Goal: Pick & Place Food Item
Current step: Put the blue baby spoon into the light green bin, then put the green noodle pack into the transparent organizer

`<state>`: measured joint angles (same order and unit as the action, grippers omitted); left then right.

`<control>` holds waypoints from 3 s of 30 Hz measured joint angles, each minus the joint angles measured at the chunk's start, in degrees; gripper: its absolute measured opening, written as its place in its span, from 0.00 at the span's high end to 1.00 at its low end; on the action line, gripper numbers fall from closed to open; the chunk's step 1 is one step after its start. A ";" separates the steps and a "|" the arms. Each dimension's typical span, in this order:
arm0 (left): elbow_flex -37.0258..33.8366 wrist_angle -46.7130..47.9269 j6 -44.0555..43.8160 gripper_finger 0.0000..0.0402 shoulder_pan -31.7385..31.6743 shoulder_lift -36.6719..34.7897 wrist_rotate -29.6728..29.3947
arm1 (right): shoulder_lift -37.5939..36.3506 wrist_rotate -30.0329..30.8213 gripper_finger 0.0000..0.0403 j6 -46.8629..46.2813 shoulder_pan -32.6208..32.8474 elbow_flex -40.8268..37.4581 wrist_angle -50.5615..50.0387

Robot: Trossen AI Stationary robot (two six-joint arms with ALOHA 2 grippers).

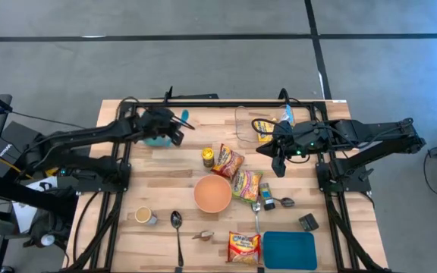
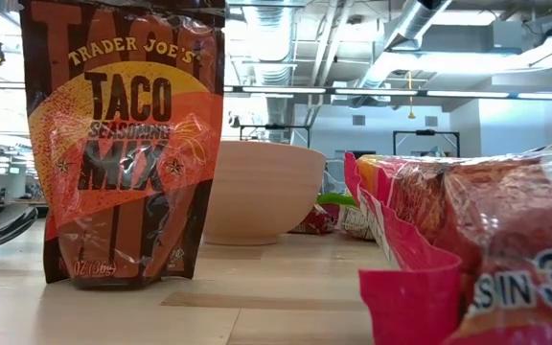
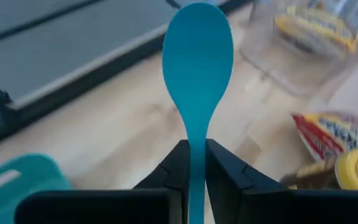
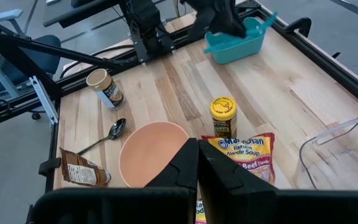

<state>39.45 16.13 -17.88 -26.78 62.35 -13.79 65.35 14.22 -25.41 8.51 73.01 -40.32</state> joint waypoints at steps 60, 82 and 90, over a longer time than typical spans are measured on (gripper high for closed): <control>-14.90 -8.80 12.06 0.89 -25.25 4.06 8.18 | 0.00 0.02 1.00 -0.07 -0.02 0.00 -0.07; -14.92 -8.45 11.10 0.77 -25.25 4.04 8.16 | 0.00 0.02 1.00 -0.07 -0.02 0.00 -0.04; -14.87 -8.46 9.86 0.77 -25.24 4.02 8.16 | 0.01 0.02 1.00 -0.08 -0.02 0.00 -0.04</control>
<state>24.58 7.67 -8.02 -52.02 66.37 -5.63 65.36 14.24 -25.48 8.49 73.01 -40.36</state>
